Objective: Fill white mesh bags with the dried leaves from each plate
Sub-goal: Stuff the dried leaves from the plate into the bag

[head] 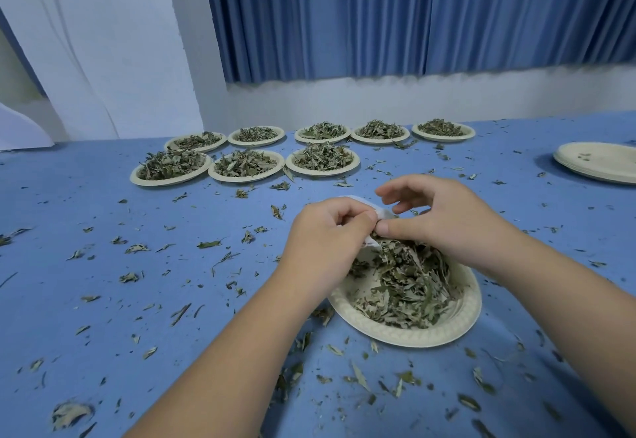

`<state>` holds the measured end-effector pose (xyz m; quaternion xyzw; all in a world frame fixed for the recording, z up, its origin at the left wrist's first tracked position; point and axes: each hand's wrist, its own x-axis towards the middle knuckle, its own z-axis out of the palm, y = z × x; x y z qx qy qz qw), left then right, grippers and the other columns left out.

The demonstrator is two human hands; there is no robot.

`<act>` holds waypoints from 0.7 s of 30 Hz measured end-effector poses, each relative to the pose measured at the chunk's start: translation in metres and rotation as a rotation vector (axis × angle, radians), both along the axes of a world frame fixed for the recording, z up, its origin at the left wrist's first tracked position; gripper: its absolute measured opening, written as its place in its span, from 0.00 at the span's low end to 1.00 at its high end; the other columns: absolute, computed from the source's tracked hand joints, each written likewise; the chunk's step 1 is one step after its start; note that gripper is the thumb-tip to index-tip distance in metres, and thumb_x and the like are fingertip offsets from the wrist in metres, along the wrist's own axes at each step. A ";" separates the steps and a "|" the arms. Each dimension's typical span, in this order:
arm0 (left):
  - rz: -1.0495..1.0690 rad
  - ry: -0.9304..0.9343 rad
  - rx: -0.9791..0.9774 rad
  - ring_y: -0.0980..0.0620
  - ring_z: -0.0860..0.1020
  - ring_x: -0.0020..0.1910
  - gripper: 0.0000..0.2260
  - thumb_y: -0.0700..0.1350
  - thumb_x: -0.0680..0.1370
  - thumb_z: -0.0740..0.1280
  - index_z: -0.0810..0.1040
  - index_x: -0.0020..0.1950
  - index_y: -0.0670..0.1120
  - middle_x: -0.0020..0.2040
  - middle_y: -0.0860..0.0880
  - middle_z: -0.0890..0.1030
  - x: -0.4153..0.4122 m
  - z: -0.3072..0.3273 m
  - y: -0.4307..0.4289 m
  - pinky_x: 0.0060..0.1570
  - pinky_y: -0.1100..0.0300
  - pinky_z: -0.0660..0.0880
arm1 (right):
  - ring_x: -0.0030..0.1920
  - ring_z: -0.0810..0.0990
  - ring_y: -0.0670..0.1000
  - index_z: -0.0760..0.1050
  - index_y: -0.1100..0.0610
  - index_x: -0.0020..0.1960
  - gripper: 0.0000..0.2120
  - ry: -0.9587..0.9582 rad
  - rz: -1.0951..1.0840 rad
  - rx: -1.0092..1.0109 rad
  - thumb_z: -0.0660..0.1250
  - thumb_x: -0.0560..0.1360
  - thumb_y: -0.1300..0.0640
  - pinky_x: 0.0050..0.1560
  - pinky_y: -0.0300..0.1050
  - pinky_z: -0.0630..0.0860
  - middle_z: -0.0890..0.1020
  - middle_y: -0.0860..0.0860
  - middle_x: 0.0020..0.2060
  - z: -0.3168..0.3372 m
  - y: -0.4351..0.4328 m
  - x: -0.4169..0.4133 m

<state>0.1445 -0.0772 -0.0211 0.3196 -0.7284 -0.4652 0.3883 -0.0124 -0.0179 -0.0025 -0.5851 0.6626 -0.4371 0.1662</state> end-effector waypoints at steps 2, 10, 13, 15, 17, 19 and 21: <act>-0.006 0.009 0.006 0.62 0.68 0.24 0.09 0.44 0.77 0.69 0.83 0.37 0.50 0.25 0.59 0.74 -0.001 0.000 0.000 0.26 0.70 0.64 | 0.44 0.78 0.37 0.79 0.44 0.49 0.17 0.022 -0.001 -0.015 0.79 0.63 0.54 0.42 0.24 0.70 0.83 0.41 0.43 0.001 -0.001 0.000; -0.009 0.014 -0.013 0.62 0.70 0.26 0.08 0.44 0.77 0.69 0.85 0.39 0.50 0.28 0.58 0.77 0.000 0.001 0.002 0.29 0.71 0.66 | 0.42 0.78 0.42 0.77 0.44 0.44 0.13 0.133 -0.076 -0.013 0.77 0.63 0.48 0.40 0.34 0.71 0.81 0.44 0.40 -0.004 -0.005 0.009; 0.019 -0.009 -0.025 0.62 0.72 0.28 0.09 0.44 0.77 0.69 0.84 0.38 0.52 0.30 0.58 0.78 0.000 0.000 0.002 0.32 0.69 0.69 | 0.46 0.75 0.36 0.75 0.42 0.47 0.13 0.237 -0.094 -0.026 0.74 0.65 0.44 0.40 0.26 0.66 0.79 0.40 0.41 -0.003 0.000 0.011; 0.032 -0.016 -0.031 0.62 0.71 0.27 0.09 0.45 0.77 0.68 0.84 0.38 0.51 0.28 0.58 0.77 0.001 -0.001 0.001 0.31 0.69 0.68 | 0.49 0.75 0.36 0.75 0.42 0.50 0.13 0.287 -0.086 -0.051 0.72 0.67 0.43 0.42 0.25 0.65 0.79 0.39 0.44 0.000 0.005 0.011; 0.039 -0.020 -0.032 0.62 0.70 0.25 0.09 0.45 0.78 0.68 0.83 0.39 0.51 0.26 0.59 0.76 0.001 -0.002 0.000 0.28 0.70 0.67 | 0.49 0.75 0.37 0.76 0.43 0.52 0.13 0.328 -0.093 -0.099 0.69 0.69 0.43 0.42 0.25 0.65 0.79 0.38 0.45 0.004 0.010 0.011; 0.043 -0.023 -0.021 0.62 0.69 0.23 0.08 0.45 0.78 0.68 0.84 0.40 0.50 0.25 0.60 0.75 0.002 -0.003 -0.002 0.25 0.71 0.65 | 0.48 0.75 0.38 0.76 0.43 0.52 0.13 0.366 -0.104 -0.135 0.67 0.68 0.42 0.42 0.24 0.65 0.78 0.38 0.45 0.011 0.015 0.010; 0.047 -0.015 0.001 0.62 0.67 0.21 0.08 0.46 0.78 0.68 0.83 0.40 0.51 0.24 0.60 0.74 0.004 -0.003 -0.003 0.24 0.70 0.62 | 0.46 0.74 0.38 0.73 0.42 0.51 0.18 0.444 -0.109 -0.105 0.65 0.65 0.35 0.40 0.29 0.66 0.75 0.38 0.46 0.017 0.022 0.008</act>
